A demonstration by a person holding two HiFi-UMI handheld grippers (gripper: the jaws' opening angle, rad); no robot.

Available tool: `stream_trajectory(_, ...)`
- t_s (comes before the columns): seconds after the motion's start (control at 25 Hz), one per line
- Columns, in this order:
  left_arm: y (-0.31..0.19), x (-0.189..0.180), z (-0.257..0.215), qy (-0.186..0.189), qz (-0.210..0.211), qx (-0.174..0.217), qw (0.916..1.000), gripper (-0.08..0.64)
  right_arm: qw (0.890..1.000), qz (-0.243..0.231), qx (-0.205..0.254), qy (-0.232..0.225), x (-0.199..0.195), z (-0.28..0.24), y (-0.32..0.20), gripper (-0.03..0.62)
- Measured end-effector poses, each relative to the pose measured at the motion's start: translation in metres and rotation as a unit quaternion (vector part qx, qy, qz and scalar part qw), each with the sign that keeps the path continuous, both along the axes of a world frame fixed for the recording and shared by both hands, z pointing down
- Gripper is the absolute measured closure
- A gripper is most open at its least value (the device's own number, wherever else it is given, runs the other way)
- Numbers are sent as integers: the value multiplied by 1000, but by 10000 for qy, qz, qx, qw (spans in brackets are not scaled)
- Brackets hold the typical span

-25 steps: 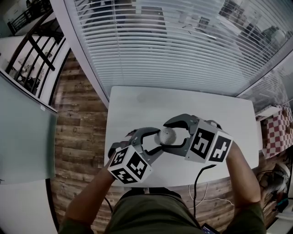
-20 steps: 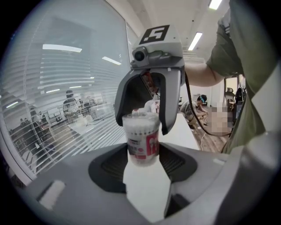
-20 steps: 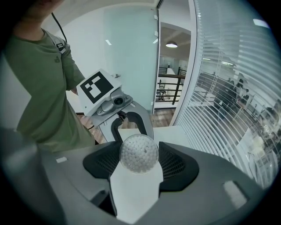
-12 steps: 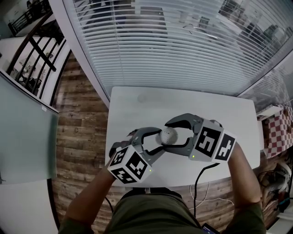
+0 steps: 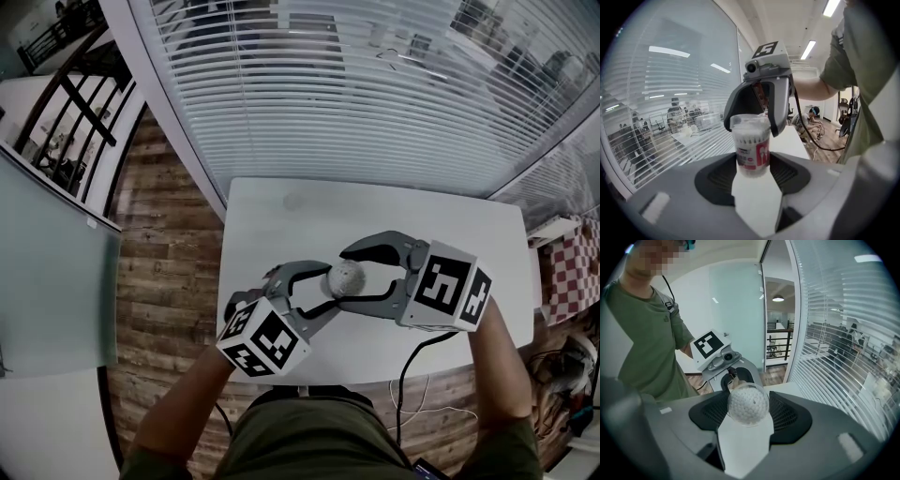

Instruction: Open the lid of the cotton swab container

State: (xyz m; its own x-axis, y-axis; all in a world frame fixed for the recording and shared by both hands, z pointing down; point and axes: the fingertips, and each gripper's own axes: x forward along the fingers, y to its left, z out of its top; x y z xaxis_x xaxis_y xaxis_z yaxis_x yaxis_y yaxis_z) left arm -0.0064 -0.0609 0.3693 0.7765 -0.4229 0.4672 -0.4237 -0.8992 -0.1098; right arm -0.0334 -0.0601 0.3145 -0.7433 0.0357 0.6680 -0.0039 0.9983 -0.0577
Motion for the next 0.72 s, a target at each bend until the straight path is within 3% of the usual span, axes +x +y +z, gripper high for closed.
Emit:
stream_trajectory(0.32,-2,-4,-5,201,12,-39,9998,333,9966,162,-246,-767,-2,-17,-8,316)
stream_trajectory(0.72,-2,1,-29,678,190,24,9975,333,9680,584,-644,-2356,14,-56,-17,316)
